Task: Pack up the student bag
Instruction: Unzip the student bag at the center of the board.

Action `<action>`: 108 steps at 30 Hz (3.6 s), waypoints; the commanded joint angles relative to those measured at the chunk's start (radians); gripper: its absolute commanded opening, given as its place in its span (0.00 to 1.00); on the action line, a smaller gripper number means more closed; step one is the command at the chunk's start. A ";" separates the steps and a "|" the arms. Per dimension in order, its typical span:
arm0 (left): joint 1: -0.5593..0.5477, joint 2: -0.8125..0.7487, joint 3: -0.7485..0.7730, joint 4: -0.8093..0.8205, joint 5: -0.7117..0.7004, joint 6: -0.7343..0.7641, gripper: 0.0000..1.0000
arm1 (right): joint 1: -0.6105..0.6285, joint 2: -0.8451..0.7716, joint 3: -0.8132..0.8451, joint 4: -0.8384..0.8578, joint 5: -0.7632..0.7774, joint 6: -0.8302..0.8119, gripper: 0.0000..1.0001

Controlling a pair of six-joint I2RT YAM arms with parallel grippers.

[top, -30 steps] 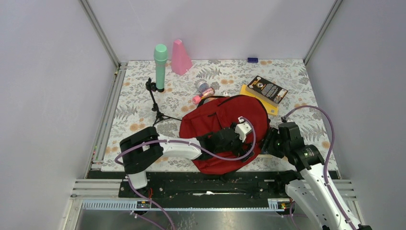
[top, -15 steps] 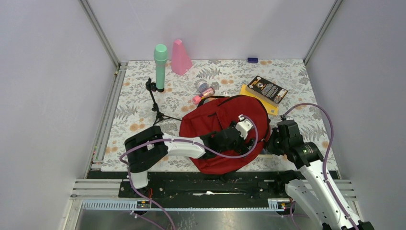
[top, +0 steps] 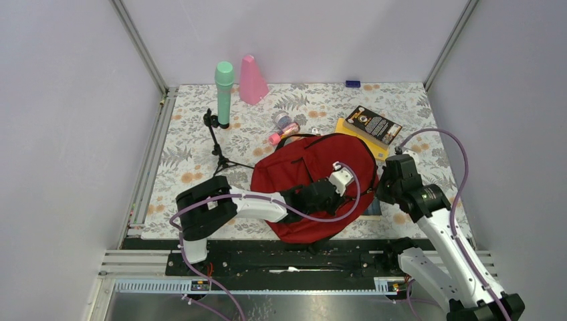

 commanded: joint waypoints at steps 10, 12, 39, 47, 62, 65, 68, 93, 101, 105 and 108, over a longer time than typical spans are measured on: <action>-0.016 -0.048 -0.032 0.007 -0.034 0.035 0.00 | 0.000 0.076 0.055 0.151 0.214 -0.085 0.00; -0.016 -0.052 -0.035 0.000 -0.035 0.036 0.00 | 0.000 0.072 0.048 0.170 0.227 -0.096 0.00; -0.056 -0.127 -0.156 -0.037 -0.069 0.054 0.00 | 0.000 0.189 0.048 0.379 0.207 -0.114 0.00; -0.075 -0.141 -0.185 -0.034 -0.091 0.049 0.00 | 0.001 0.216 0.050 0.391 0.196 -0.115 0.00; -0.149 -0.175 -0.216 -0.070 -0.099 0.076 0.00 | 0.000 0.255 0.039 0.439 0.165 -0.143 0.00; -0.184 -0.193 -0.231 -0.077 -0.140 0.091 0.00 | 0.000 0.262 0.038 0.439 0.166 -0.152 0.00; -0.229 -0.209 -0.240 -0.090 -0.185 0.105 0.00 | 0.000 0.266 0.036 0.441 0.168 -0.156 0.00; -0.202 -0.262 0.120 -0.198 -0.328 -0.099 0.90 | 0.003 0.143 -0.058 0.434 0.006 -0.163 0.00; -0.096 -0.171 0.182 -0.170 -0.213 -0.295 0.97 | 0.003 0.080 -0.094 0.434 0.022 -0.130 0.00; -0.096 -0.120 0.212 -0.182 -0.211 -0.292 0.99 | 0.003 0.078 -0.091 0.434 0.040 -0.128 0.00; -0.096 -0.085 0.219 -0.177 -0.203 -0.296 0.99 | 0.004 0.080 -0.084 0.435 0.041 -0.131 0.00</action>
